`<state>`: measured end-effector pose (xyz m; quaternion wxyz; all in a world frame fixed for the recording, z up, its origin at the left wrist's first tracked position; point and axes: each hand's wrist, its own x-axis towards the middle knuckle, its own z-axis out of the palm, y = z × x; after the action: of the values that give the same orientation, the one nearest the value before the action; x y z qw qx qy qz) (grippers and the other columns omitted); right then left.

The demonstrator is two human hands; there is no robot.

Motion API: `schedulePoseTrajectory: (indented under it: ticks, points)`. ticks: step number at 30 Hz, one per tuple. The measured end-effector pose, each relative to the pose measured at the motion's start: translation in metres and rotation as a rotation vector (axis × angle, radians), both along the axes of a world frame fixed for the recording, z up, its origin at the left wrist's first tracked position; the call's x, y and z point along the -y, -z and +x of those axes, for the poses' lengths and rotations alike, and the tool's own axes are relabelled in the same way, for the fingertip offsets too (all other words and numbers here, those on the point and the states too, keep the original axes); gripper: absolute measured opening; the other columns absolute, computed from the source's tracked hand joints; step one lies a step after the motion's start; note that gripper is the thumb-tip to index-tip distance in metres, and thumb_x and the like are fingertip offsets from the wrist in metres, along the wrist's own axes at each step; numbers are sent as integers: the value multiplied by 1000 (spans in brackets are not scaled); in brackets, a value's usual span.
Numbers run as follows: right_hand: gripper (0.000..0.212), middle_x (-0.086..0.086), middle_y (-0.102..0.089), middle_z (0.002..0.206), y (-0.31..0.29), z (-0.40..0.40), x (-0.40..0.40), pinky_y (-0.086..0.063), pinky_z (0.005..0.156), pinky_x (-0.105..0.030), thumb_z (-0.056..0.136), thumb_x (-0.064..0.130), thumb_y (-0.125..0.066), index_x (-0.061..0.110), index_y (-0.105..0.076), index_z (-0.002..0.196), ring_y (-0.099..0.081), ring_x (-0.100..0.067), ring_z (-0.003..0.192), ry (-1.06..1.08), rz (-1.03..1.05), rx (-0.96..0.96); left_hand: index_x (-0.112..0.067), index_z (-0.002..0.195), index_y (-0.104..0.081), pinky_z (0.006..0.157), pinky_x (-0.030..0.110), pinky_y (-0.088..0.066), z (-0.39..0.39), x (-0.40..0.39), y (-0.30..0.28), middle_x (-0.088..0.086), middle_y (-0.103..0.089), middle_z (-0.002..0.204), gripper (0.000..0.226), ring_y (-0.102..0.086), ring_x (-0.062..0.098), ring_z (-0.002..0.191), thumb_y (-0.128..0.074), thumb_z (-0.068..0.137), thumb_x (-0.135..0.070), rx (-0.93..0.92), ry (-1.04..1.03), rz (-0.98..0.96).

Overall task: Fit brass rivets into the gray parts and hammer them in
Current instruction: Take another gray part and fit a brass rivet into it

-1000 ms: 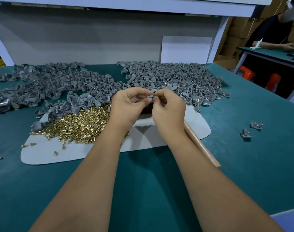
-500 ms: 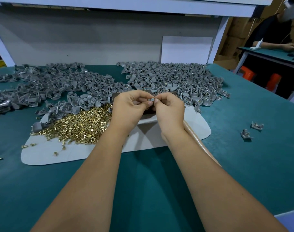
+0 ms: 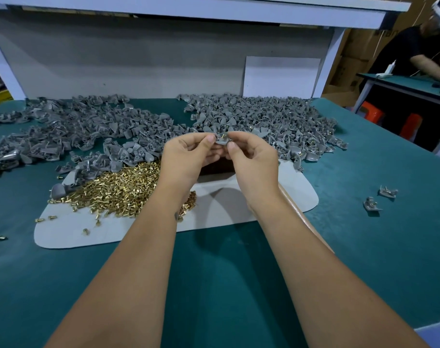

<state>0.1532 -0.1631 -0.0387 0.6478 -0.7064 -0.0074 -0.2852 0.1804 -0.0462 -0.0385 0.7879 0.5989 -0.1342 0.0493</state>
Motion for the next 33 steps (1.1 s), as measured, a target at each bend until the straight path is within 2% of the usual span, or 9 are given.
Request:
schedulePoseTrajectory:
  ticks: [5, 9, 15, 20, 23, 25, 28, 31, 33]
  points:
    - [29, 14, -62, 73, 0, 0, -1, -48, 71, -14, 81, 5, -70, 32, -67, 93, -58, 3, 70, 19, -92, 36, -12, 89, -72, 70, 20, -57, 0, 0, 1, 3, -76, 78, 12, -73, 13, 78, -62, 95, -8, -1, -12, 2]
    - [32, 16, -59, 68, 0, 1, -1, -47, 69, -16, 79, 4, -72, 31, -67, 95, -55, 3, 66, 22, -106, 52, -13, 88, -72, 70, 21, -57, -1, 0, -1, 2, -76, 78, 13, -73, 14, 78, -63, 94, -7, -8, -8, 17]
    - [29, 12, -62, 80, 3, 3, 0, -49, 73, -18, 81, 4, -71, 21, -71, 104, -56, -1, 73, 39, -175, 46, -9, 90, -71, 68, 22, -58, -2, 0, -2, 3, -75, 76, 10, -71, 11, 72, -63, 94, -5, -21, 4, 40]
    - [26, 9, -65, 80, 2, 2, 1, -45, 67, -11, 79, 2, -70, 21, -71, 96, -56, 2, 70, 50, -261, 72, -6, 96, -71, 76, 27, -60, -3, -2, -3, 18, -73, 93, 9, -71, 18, 81, -63, 94, -6, -14, 16, 81]
    - [24, 13, -64, 77, -2, 3, 1, -43, 65, -8, 80, 2, -70, 21, -71, 95, -55, 5, 68, 38, -270, 53, -13, 92, -73, 77, 30, -60, -1, -1, -4, 13, -75, 90, 11, -72, 21, 83, -64, 94, -7, 60, -53, 154]
    - [18, 12, -66, 81, -8, 9, 2, -46, 69, -10, 83, 5, -68, 18, -72, 95, -59, 4, 73, 5, -247, 24, -20, 88, -73, 77, 29, -60, 1, -1, -6, 3, -76, 85, 15, -73, 17, 84, -66, 93, -8, 148, -141, 229]
    - [14, 12, -68, 80, -20, 21, 5, -47, 71, -10, 85, 7, -66, 19, -72, 88, -62, 3, 75, -3, -253, -26, -34, 85, -73, 85, 32, -57, 7, -2, -7, -12, -74, 85, 20, -70, 9, 87, -68, 92, -16, 230, -286, 422]
    - [10, 11, -66, 76, -21, 31, 5, -45, 71, -15, 85, 9, -68, 18, -72, 83, -61, -2, 74, -18, -382, -120, -26, 92, -76, 92, 39, -54, 14, -5, -1, -11, -74, 91, 14, -68, 11, 93, -66, 93, -16, 189, -289, 531]
    - [11, 10, -65, 77, -17, 36, 5, -45, 72, -20, 85, 11, -68, 20, -71, 80, -59, -4, 75, -19, -462, -171, -19, 98, -77, 106, 34, -43, 19, -6, 4, -4, -73, 105, 14, -61, 15, 112, -65, 93, -16, 196, -298, 634]
